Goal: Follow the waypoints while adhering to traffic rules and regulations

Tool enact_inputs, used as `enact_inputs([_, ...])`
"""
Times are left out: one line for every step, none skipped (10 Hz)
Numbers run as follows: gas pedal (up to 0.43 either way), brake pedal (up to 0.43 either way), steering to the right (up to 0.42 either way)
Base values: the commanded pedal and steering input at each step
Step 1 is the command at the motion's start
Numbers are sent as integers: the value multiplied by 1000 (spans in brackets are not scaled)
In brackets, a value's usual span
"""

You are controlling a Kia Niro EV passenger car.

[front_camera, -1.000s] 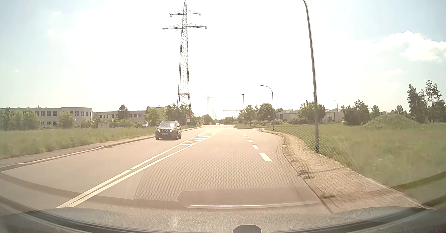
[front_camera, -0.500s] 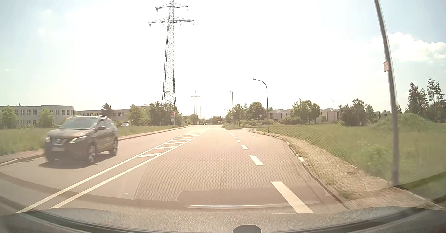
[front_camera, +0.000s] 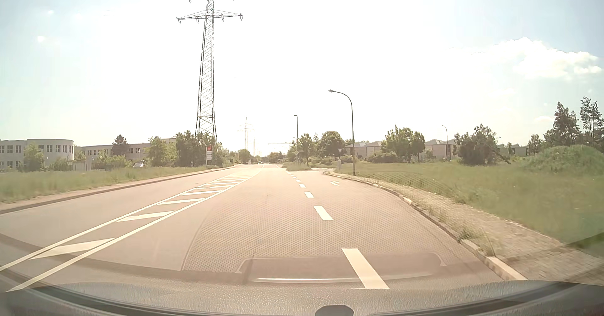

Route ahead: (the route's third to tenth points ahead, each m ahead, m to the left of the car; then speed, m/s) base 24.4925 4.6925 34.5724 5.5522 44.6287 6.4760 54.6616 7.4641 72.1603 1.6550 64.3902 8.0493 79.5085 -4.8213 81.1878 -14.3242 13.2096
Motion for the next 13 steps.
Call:
enact_inputs([39, 0, 19])
enact_inputs([39, 0, 11])
enact_inputs([39, 0, 6])
enact_inputs([39, 0, 0])
enact_inputs([39, 0, -6])
enact_inputs([39, 0, -10])
enact_inputs([39, 0, -10])
enact_inputs([39, 0, -11])
enact_inputs([39, 0, -11])
enact_inputs([28, 0, -13])
enact_inputs([0, 0, -13])
enact_inputs([0, 0, -13])
enact_inputs([0, 0, -13])
